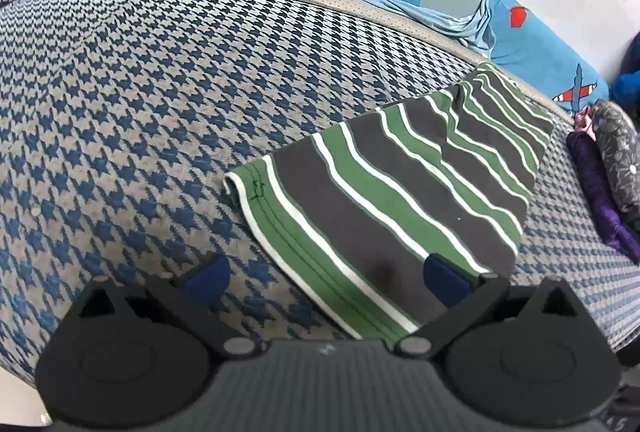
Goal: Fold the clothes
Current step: 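Open the right tool and smooth the folded strip flat, then grasp the end of the striped strip with the right tool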
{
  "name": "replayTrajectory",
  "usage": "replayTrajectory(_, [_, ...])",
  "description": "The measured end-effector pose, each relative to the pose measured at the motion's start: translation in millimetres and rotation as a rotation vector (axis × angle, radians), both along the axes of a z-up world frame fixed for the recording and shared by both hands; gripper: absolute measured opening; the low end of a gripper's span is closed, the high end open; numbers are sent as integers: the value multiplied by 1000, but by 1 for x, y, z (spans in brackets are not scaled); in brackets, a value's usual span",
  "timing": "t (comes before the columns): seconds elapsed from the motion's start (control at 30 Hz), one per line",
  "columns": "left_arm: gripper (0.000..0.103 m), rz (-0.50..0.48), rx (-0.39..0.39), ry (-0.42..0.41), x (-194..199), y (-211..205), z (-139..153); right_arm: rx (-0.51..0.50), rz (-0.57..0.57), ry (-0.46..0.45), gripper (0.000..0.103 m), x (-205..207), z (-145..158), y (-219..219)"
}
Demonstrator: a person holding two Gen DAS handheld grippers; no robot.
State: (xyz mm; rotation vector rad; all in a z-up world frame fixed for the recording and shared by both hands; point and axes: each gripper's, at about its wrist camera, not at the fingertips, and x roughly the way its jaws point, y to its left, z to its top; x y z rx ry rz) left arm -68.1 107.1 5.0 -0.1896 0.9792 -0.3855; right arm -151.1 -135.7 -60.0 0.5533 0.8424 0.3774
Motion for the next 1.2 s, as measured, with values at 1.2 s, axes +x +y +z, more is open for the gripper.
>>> replayTrajectory(1.2, [103,58,-408,157,14,11,-18,333,-171,19,7,18,22,-41])
